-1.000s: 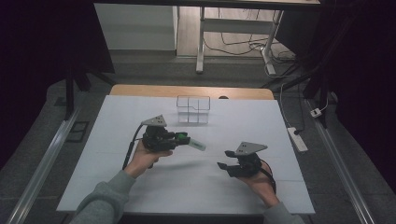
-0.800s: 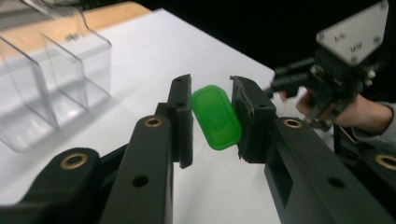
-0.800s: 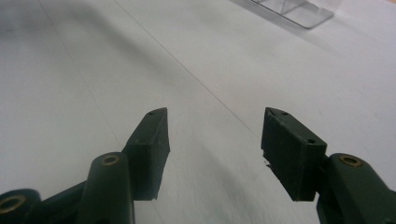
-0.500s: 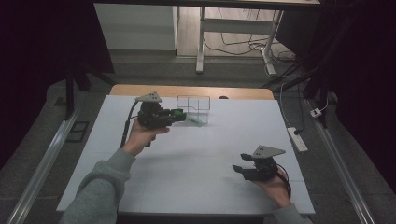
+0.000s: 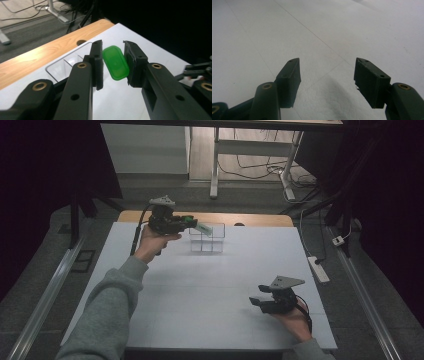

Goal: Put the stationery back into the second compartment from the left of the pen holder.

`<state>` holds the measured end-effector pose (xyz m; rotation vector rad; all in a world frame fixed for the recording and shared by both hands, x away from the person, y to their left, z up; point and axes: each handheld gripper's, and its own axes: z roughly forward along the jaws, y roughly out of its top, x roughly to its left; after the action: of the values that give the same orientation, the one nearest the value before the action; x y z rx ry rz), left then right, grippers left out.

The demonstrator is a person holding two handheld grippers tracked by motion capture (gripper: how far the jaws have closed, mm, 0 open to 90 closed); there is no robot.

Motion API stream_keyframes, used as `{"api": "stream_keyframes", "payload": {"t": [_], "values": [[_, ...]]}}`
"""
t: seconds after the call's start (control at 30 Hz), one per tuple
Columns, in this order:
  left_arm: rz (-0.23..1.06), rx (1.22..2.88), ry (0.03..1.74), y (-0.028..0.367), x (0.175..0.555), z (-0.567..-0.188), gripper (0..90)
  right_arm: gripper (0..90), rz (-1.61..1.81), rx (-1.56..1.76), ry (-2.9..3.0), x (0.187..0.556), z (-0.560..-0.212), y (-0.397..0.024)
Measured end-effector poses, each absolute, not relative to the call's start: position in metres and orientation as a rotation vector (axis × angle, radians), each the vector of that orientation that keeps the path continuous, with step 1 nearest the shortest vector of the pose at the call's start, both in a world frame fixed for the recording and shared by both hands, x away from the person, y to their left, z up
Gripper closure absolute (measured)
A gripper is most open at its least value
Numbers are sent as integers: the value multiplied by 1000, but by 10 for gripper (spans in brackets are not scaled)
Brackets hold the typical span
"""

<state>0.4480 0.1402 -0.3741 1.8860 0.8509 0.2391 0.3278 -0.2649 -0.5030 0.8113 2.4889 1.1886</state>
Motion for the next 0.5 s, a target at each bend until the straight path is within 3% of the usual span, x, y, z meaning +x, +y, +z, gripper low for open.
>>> {"api": "stream_keyframes", "payload": {"t": [0.5], "values": [[261, 1983, 967, 118, 492, -384, 695, 371, 1210, 832, 2494, 329, -505, -266]]}}
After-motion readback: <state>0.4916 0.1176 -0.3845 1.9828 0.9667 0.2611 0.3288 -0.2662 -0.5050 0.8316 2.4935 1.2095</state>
